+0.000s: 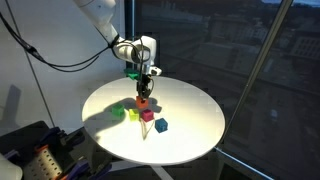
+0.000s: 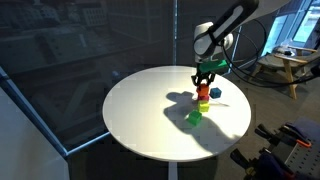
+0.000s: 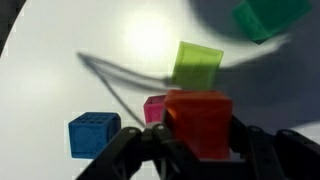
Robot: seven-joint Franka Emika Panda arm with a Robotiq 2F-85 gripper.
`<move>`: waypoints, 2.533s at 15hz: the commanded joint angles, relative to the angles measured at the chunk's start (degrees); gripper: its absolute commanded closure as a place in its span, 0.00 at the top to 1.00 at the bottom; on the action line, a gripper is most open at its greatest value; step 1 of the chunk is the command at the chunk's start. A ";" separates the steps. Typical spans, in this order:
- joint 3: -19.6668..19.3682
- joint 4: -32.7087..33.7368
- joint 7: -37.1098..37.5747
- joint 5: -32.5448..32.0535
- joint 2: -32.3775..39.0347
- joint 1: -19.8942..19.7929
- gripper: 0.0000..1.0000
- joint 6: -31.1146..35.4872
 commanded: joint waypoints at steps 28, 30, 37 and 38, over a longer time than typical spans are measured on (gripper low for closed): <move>-0.86 -1.50 -0.03 0.24 -1.82 -0.05 0.25 0.52; -0.87 -2.20 -0.52 0.45 -2.53 -0.32 0.25 0.55; -0.23 -4.94 -3.21 1.39 -4.25 -1.76 0.25 0.80; -0.24 -5.25 -3.51 1.36 -4.31 -1.89 0.25 0.90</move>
